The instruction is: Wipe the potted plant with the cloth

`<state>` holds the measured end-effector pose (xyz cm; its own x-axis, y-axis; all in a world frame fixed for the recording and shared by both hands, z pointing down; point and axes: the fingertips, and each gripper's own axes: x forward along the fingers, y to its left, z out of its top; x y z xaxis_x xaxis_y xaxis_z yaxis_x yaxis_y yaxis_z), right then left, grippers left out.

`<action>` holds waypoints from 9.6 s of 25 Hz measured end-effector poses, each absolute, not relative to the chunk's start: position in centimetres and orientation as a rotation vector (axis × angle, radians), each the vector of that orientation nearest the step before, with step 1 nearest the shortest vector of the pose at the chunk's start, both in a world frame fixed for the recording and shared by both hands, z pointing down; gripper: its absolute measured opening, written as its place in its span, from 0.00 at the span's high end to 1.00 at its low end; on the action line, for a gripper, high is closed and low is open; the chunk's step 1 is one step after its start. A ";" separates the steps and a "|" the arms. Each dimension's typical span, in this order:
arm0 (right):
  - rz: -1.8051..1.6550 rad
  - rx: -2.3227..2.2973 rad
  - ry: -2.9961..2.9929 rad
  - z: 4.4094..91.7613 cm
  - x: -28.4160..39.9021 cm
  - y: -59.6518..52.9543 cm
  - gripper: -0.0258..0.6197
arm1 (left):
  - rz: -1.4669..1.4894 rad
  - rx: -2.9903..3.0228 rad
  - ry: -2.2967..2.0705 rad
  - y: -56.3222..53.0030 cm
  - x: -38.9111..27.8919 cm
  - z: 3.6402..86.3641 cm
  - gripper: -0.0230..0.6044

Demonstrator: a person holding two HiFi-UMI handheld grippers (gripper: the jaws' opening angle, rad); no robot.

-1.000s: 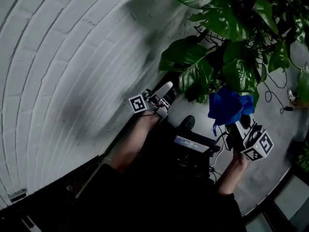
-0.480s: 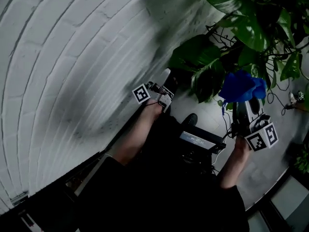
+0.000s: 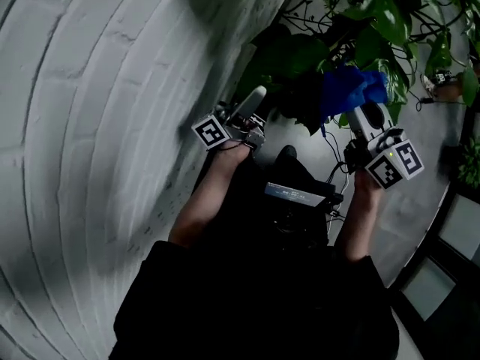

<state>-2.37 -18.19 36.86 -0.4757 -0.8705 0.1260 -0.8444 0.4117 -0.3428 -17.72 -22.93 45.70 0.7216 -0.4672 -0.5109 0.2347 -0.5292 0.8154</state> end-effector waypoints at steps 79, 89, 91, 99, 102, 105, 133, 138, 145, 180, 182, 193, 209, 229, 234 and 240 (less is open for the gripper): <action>-0.469 -1.458 2.720 33.8 -5.2 -21.2 0.79 | -1.074 1.939 -0.182 -24.9 -20.1 41.4 0.63; -0.570 -1.356 2.997 41.2 -13.0 -24.1 0.79 | -1.103 1.954 -0.156 -23.5 -21.1 40.3 0.64; -0.564 -1.289 3.052 41.7 -14.9 -22.9 0.79 | -1.110 1.957 -0.147 -23.6 -21.1 40.0 0.64; -0.687 -0.889 3.140 42.6 -19.7 -16.9 0.79 | -1.087 1.956 -0.158 -23.2 -21.4 40.6 0.64; -0.775 -0.831 3.006 40.9 -18.2 -16.1 0.79 | -1.093 1.943 -0.184 -23.5 -21.9 41.1 0.64; -0.684 -0.893 2.908 37.3 -15.0 -16.7 0.79 | -1.100 1.937 -0.194 -23.9 -22.1 41.2 0.64; -0.562 -1.237 3.039 40.1 -14.7 -29.5 0.79 | -1.182 1.885 -0.109 -23.3 -22.3 40.1 0.64; -0.621 -1.078 3.082 40.7 -17.4 -27.7 0.79 | -1.183 1.876 -0.103 -23.1 -22.4 40.2 0.64; -0.670 -0.886 3.113 41.0 -20.1 -24.5 0.79 | -1.201 1.835 -0.124 -23.4 -23.1 40.9 0.64; -0.547 -0.723 3.243 41.3 -23.3 -16.5 0.79 | -1.192 1.817 -0.146 -20.2 -24.8 40.4 0.64; -0.562 -0.709 3.237 41.5 -23.6 -16.1 0.79 | -1.194 1.814 -0.150 -20.0 -25.0 40.5 0.63; -0.685 -0.672 3.203 43.0 -24.4 -13.3 0.79 | -1.167 1.797 -0.153 -19.5 -25.2 41.4 0.62; -0.905 -0.619 3.083 45.6 -26.0 -8.1 0.79 | -1.033 1.832 -0.187 -16.9 -25.9 43.7 0.62; -0.842 -0.914 2.337 39.3 -2.1 4.1 0.79 | -0.916 2.076 -0.226 0.7 -16.6 38.8 0.62; -0.796 -0.863 2.306 38.4 -0.6 7.6 0.79 | -0.914 2.096 -0.210 5.2 -14.6 37.7 0.62; -0.747 -0.812 2.277 36.8 -1.2 11.5 0.79 | -0.845 2.146 -0.167 9.5 -13.8 36.1 0.62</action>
<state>-1.19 11.53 36.80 -0.6316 -0.6947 -0.3442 -0.3557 0.6542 -0.6675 -13.83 9.51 36.10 0.7675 -0.3821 -0.5147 0.1570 -0.6664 0.7289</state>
